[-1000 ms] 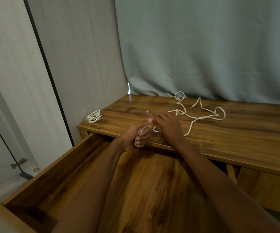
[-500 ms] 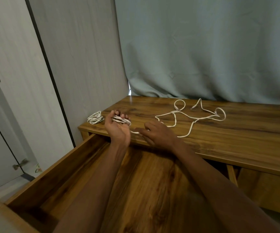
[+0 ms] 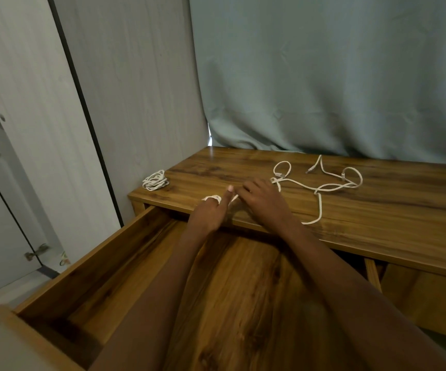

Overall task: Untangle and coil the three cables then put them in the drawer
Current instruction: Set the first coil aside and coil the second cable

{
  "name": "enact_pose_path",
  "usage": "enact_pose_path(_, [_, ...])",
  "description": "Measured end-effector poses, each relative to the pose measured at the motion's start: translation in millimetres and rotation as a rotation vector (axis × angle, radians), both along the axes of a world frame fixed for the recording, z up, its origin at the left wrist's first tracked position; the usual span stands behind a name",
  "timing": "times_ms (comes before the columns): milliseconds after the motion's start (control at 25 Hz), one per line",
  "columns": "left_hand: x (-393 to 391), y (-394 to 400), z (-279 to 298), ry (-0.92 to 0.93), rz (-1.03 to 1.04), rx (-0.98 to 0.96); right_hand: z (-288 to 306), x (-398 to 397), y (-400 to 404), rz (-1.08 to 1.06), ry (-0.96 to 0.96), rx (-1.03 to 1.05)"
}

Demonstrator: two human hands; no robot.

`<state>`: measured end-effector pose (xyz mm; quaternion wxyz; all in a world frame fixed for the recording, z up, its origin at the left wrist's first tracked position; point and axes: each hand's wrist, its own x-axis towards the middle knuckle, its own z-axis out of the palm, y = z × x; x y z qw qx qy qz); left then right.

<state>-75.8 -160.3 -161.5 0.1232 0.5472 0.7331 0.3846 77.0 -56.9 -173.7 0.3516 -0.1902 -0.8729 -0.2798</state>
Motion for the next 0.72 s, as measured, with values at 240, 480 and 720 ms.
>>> enact_pose_path(240, [1.6, -7.2, 10.8, -0.741, -0.659, -0.338, 5.1, 11.8, 3.2, -0.262, 0.074, -0.062])
enact_pose_path(480, [8.9, -5.5, 20.7, -1.412, -0.975, 0.059, -1.4, 16.8, 11.5, -0.162, 0.185, -0.13])
enact_pose_path(720, [5.0, -4.5, 16.9, -1.443, -0.61, 0.406, 5.9, 18.8, 0.4, -0.376, 0.183, -0.441])
